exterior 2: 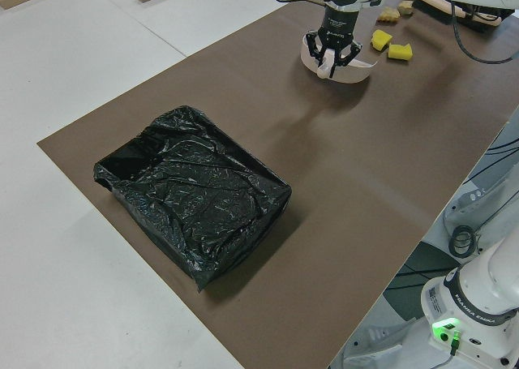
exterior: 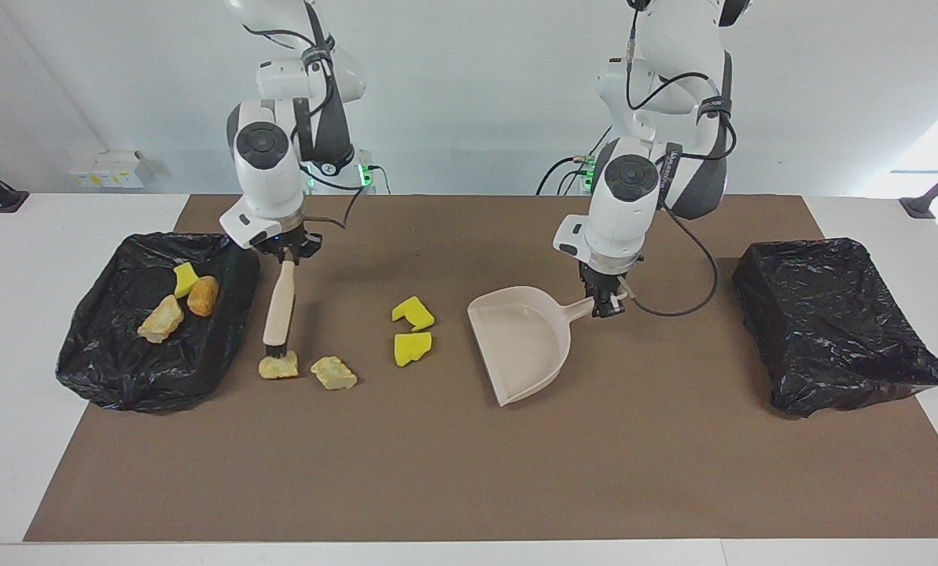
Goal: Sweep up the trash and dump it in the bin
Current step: 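Move the brush beyond the bread chunks with the right gripper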
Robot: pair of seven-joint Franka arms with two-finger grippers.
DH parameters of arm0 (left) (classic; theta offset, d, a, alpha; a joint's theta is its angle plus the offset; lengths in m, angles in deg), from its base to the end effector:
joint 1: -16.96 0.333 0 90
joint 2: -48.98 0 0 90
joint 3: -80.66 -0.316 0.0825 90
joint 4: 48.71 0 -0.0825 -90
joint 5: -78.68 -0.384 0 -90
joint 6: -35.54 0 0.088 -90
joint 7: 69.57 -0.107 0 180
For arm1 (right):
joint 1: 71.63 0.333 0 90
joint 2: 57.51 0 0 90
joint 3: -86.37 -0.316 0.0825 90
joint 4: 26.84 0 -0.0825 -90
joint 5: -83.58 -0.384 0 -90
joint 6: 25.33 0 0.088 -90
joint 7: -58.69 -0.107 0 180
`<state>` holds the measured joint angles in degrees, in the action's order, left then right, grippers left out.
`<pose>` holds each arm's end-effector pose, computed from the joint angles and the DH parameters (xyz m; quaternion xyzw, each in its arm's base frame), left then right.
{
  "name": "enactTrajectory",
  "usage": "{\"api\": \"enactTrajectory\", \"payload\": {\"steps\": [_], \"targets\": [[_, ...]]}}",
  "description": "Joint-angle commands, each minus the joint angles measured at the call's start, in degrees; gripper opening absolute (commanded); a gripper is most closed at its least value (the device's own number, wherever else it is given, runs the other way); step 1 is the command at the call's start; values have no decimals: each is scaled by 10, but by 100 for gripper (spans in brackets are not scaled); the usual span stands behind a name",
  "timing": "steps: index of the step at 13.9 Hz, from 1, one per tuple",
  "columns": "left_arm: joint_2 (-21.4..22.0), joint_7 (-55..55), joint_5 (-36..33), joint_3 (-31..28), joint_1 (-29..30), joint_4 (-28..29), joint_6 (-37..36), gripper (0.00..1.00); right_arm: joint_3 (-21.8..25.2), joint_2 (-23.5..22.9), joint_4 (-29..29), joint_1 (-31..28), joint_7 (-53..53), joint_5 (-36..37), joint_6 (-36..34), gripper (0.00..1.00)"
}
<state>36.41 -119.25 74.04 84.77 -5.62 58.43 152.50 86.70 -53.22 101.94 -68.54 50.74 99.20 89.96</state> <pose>0.5448 -0.2666 0.3941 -0.7739 0.6323 0.0286 0.0226 0.4930 0.0078 0.3869 0.9896 0.0230 -0.0681 0.1245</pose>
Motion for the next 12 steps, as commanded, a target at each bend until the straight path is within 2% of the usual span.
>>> {"api": "enactTrajectory", "payload": {"steps": [1, 3, 5, 7, 12], "targets": [[24, -3, 0, -9, -9, 40, 35, 0, -9, -33, -14, -19, 19, 56, 49, 0], [26, -7, 1, -8, -7, 48, 35, 0, -9, -77, -43, -41, 22, 97, 75, 0], [34, -9, 7, -8, -7, 62, 35, 0, -9, -121, -65, -58, 47, 100, 102, 0], [39, -9, 21, -8, -10, 68, 28, 0, -15, -128, -63, -49, 49, 92, 96, 0], [33, -9, 40, -8, -20, 71, 21, 0, -20, -147, -72, 41, 44, -8, 89, 0]]}}
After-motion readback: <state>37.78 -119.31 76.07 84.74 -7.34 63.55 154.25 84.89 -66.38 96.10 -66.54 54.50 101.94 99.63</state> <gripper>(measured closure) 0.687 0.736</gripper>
